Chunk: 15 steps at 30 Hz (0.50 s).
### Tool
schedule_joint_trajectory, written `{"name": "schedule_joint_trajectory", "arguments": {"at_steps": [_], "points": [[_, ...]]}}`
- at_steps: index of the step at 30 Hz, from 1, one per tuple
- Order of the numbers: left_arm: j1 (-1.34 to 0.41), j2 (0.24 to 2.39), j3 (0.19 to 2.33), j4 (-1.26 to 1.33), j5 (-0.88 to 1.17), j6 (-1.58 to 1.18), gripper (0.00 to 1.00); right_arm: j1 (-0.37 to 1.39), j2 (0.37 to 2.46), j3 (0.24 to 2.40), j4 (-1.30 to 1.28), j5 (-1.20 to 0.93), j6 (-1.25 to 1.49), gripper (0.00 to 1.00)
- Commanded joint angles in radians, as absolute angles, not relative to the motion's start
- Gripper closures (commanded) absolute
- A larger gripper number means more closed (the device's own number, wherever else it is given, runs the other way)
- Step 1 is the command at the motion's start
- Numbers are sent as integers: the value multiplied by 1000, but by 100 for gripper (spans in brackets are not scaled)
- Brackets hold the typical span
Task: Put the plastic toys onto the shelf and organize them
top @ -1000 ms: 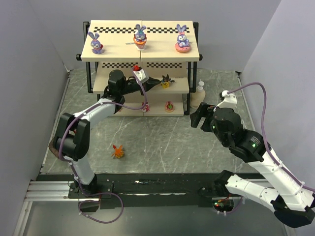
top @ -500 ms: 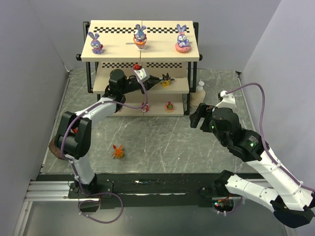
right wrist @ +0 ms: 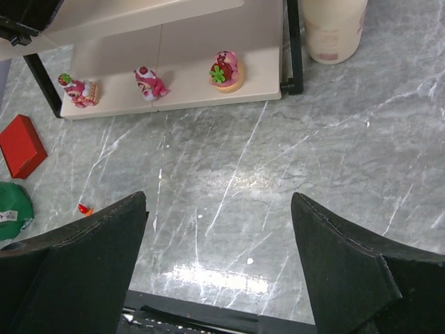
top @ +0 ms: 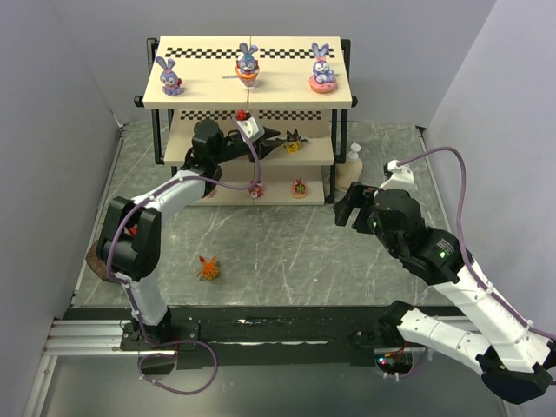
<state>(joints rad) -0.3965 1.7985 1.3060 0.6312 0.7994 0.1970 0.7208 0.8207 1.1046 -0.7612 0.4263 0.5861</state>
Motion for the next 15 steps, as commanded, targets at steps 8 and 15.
{"name": "schedule_joint_trajectory", "arguments": {"at_steps": [8,15], "points": [[-394,1715,1256,706,764,201,54,706,819,1095,-724,407,583,10],[-394,1643,1171,765,716,175,46,700,815,1086,-724,382,588,10]]}}
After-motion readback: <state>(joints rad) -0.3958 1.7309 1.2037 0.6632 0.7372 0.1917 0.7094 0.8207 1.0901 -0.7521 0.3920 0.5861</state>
